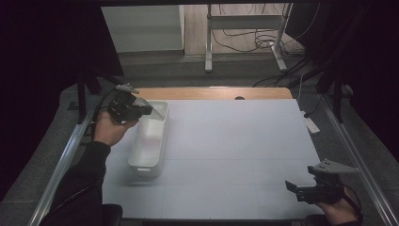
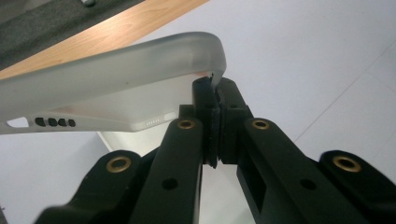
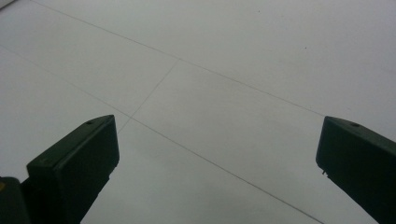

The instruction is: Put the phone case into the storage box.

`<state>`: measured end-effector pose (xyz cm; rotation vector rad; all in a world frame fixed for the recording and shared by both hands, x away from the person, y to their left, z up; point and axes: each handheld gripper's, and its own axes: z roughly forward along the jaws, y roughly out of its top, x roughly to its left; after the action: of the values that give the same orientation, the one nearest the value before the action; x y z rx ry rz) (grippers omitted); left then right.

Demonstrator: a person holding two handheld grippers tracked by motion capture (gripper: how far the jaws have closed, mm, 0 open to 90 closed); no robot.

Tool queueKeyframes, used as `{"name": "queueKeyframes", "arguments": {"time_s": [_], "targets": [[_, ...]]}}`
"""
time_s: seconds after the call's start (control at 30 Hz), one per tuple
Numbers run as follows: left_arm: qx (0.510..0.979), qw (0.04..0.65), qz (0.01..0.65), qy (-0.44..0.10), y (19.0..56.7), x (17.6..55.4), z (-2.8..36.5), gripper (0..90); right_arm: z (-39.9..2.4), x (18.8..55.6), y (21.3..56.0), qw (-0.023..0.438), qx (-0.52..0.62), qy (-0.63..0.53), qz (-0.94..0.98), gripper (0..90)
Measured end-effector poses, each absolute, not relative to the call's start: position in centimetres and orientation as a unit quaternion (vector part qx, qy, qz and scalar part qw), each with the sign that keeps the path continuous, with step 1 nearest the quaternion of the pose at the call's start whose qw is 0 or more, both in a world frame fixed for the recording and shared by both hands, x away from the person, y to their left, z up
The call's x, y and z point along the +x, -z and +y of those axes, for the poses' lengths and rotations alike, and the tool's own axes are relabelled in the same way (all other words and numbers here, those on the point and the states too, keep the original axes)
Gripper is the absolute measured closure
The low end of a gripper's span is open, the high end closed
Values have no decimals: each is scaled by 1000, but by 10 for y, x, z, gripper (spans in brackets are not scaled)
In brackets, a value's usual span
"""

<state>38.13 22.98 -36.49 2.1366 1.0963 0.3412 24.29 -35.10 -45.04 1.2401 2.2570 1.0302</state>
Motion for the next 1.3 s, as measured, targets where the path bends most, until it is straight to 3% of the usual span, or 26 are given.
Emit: {"name": "queueKeyframes", "arguments": {"time_s": [1.3], "targets": [[836, 275, 457, -127, 387, 433, 208, 884, -351, 242, 451, 180, 437, -358, 805, 0]]}}
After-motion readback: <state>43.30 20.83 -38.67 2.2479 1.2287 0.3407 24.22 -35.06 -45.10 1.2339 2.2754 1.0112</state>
